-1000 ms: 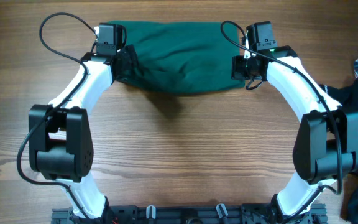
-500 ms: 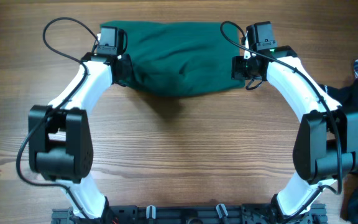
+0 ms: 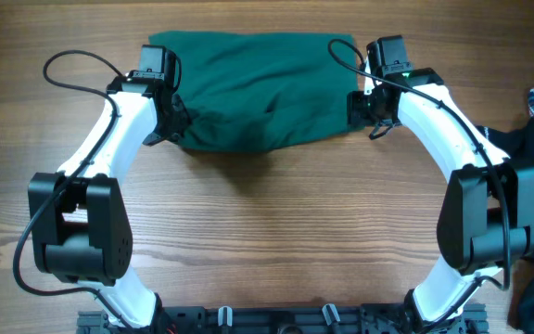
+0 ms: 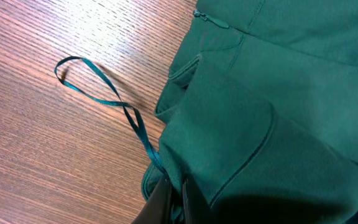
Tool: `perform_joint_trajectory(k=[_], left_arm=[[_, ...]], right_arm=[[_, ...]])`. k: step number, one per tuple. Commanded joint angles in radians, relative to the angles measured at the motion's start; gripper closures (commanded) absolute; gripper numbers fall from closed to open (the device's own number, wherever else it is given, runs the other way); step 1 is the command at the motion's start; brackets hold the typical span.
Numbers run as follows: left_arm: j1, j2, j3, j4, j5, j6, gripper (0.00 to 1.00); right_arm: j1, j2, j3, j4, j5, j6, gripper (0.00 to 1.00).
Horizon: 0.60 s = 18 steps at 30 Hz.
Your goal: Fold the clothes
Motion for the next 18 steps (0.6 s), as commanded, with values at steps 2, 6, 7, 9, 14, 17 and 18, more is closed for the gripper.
perform_joint_trajectory(k=[2,6,7,9,14,17,18], left_arm=[[0.003,-0.018,0.008,0.006,0.013,-0.021,0.95],[0.003,-0.018,0.007,0.011,0.013,-0.021,0.94],[0.003,-0.018,0.008,0.011,0.013,-0.021,0.94],[0.003,-0.018,0.008,0.014,0.013,-0.021,0.92],[0.003,-0.018,0.007,0.014,0.013,-0.021,0.92],[0.003,-0.019,0.008,0.013,0.013,-0.021,0.92],[0.003,-0.019,0.008,0.014,0.013,-0.021,0.92]], right_arm=[[0.001,0.026,-0.008,0.062,0.014,-0.027,0.39],[0.001,0.026,-0.059,0.138,0.014,-0.051,0.39],[0.001,0.026,-0.08,0.156,0.014,-0.05,0.39],[0.001,0.026,-0.111,0.177,0.014,-0.049,0.4],[0.001,0.026,-0.132,0.211,-0.032,-0.049,0.59],[0.001,0.026,-0.132,0.197,-0.032,-0.048,0.76],[0.001,0.026,-0.132,0.185,-0.032,-0.047,0.84]])
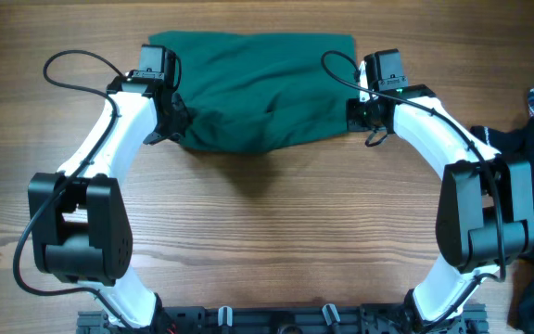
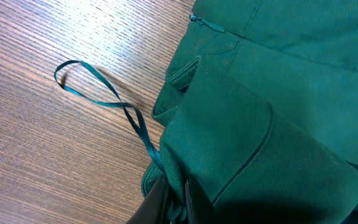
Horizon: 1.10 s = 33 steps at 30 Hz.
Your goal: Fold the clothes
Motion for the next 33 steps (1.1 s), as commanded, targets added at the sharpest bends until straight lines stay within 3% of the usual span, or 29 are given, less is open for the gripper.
perform_joint_trajectory(k=[1,4,13,17,21,22,26,27,31,33], left_arm=[[0.003,-0.019,0.008,0.004,0.008,-0.017,0.92],[0.005,-0.021,0.02,0.008,0.008,-0.017,0.96],[0.008,-0.021,0.153,-0.065,0.008,-0.013,0.94],[0.008,-0.021,0.153,-0.066,0.008,-0.014,0.93],[0.008,-0.021,0.153,-0.066,0.008,-0.013,0.93],[0.008,-0.021,0.153,-0.068,0.008,-0.013,0.92],[0.008,-0.021,0.153,-0.072,0.008,-0.013,0.89],[0.008,-0.021,0.153,-0.072,0.008,-0.013,0.89],[0.008,-0.021,0.153,-0.077,0.008,-0.013,0.88],[0.008,-0.021,0.153,-0.08,0.008,-0.013,0.88]], right_arm=[[0.001,0.015,-0.004,-0.014,-0.019,0.0,0.96],[0.001,0.009,0.039,-0.026,-0.019,0.0,0.96],[0.001,-0.035,0.121,-0.053,-0.019,0.026,0.96],[0.001,-0.035,0.121,-0.045,-0.019,0.024,0.87],[0.001,-0.035,0.121,-0.053,-0.017,0.023,0.87],[0.0,-0.035,0.117,-0.064,0.021,0.024,0.85],[-0.003,-0.013,0.069,-0.022,0.071,0.023,0.63],[-0.003,-0.001,0.068,-0.009,0.066,0.023,0.62],[-0.003,0.035,0.066,0.008,0.025,0.024,0.62],[-0.003,0.035,0.066,-0.008,0.026,0.024,0.68]])
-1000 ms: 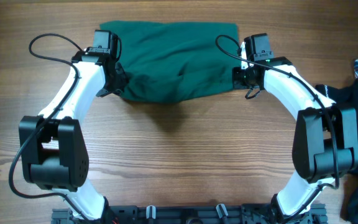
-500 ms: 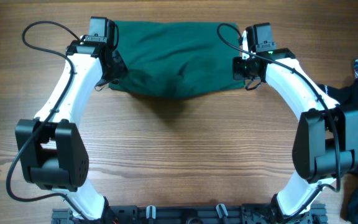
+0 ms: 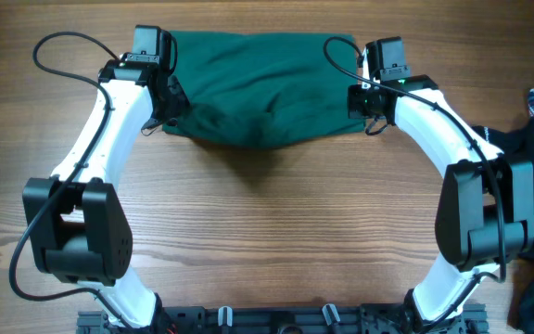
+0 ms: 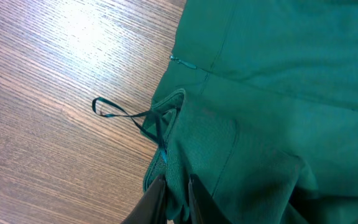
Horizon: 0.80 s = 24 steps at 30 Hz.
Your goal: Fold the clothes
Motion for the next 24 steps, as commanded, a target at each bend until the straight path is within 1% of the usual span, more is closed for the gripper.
perform_joint_trajectory(k=[1,5,10,12,13,14,15,18,19,22,24], left_arm=[[0.007,-0.021,0.022,-0.004,0.005,-0.009,0.88],[0.007,-0.021,0.022,-0.004,0.005,-0.009,0.87],[0.007,-0.021,0.022,-0.004,0.005,-0.01,0.85],[0.007,-0.021,0.022,-0.004,0.005,-0.01,0.85],[0.007,-0.021,0.022,-0.004,0.005,-0.009,0.85],[0.007,-0.021,0.022,-0.004,0.005,-0.01,0.84],[0.007,-0.021,0.022,-0.003,0.005,-0.01,0.84],[0.007,-0.021,0.022,-0.002,-0.007,-0.01,0.83],[0.008,-0.021,0.022,-0.003,-0.059,-0.01,0.83],[0.019,-0.021,0.022,0.0,-0.066,-0.01,0.84],[0.033,-0.021,0.022,0.012,-0.066,-0.01,0.84]], right_arm=[[-0.003,0.03,-0.012,-0.019,-0.014,0.001,0.67],[-0.003,0.041,-0.013,-0.031,-0.034,0.003,0.66],[-0.003,0.044,-0.013,-0.04,-0.06,0.012,0.67],[-0.003,0.044,-0.013,-0.045,-0.06,0.012,0.75],[-0.003,0.044,-0.013,-0.067,-0.06,0.011,0.81],[-0.003,0.044,-0.013,-0.069,-0.06,0.011,0.91],[-0.003,0.043,-0.012,-0.063,-0.06,0.011,0.96],[-0.003,0.022,0.031,-0.071,-0.06,0.013,0.96],[-0.003,-0.016,0.063,-0.078,-0.06,0.029,0.96],[-0.003,-0.071,0.089,-0.069,-0.06,0.04,0.96],[-0.003,-0.066,0.089,-0.055,-0.06,0.055,0.96]])
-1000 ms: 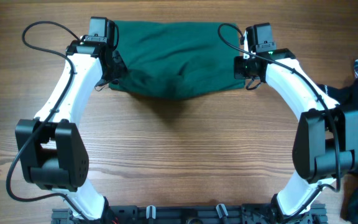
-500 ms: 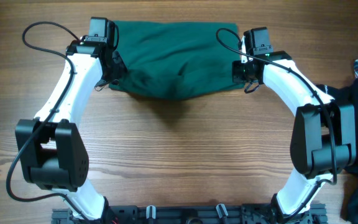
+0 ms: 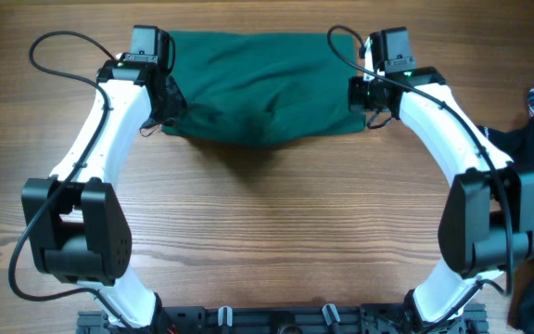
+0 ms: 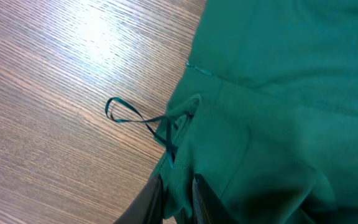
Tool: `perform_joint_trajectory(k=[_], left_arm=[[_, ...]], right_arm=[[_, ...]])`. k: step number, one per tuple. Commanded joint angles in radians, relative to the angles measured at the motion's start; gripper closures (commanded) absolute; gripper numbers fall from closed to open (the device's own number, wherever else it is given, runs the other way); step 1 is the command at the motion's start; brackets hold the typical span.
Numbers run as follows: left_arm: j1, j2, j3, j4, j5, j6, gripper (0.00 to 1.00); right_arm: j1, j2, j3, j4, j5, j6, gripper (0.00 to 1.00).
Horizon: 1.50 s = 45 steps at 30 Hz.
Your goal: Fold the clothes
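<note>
A green garment [image 3: 262,88] lies folded at the far middle of the table. My left gripper [image 3: 167,100] is at its left edge. In the left wrist view the left gripper [image 4: 178,202] is shut on a fold of the green garment [image 4: 278,106], with cloth pinched between the dark fingers [image 4: 155,198]. A thin green drawstring [image 4: 129,115] loops out onto the wood beside it. My right gripper [image 3: 358,95] sits against the garment's right edge; its fingers are hidden from above.
Dark clothes with a plaid piece are piled at the table's right edge. Black cables [image 3: 63,56] arc off both arms. Bare wooden table [image 3: 267,232] stretches in front of the garment.
Little has changed. My right gripper has shifted slightly farther back along the garment's right edge. In the left wrist view the cloth and drawstring have shifted a little right.
Both grippers were first at the garment's left and right edges, the drawstring lying long on the wood. Later both stood farther back, the garment's front-left edge had moved back too and the drawstring was bunched short. Now the left gripper still pinches the cloth.
</note>
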Motion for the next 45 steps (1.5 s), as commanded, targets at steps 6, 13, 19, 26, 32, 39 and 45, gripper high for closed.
perform_joint_trajectory(k=[6,13,19,26,32,39,45], left_arm=[[0.032,-0.02,0.022,0.084,-0.024,-0.01,0.84],[0.032,0.003,0.019,0.181,-0.024,-0.011,0.83],[0.029,0.015,0.096,0.161,-0.03,0.099,0.93],[-0.046,-0.024,0.127,-0.39,0.045,-0.048,0.62],[-0.041,-0.022,-0.181,-0.204,0.087,-0.042,0.33],[-0.039,-0.022,-0.341,0.016,0.085,0.05,0.05],[-0.039,-0.022,-0.353,0.048,0.09,0.097,0.43]], right_arm=[[-0.003,-0.018,0.019,0.115,-0.019,0.029,0.96],[-0.003,0.045,0.019,0.13,-0.019,0.026,0.96],[-0.003,0.029,0.02,0.057,-0.018,-0.01,0.95],[-0.003,0.026,0.02,0.006,-0.019,-0.024,0.95],[-0.003,0.026,0.02,0.006,-0.018,-0.026,0.88],[-0.003,0.026,0.02,0.003,-0.018,-0.027,0.85],[-0.003,0.026,0.02,-0.001,-0.018,-0.027,0.83]])
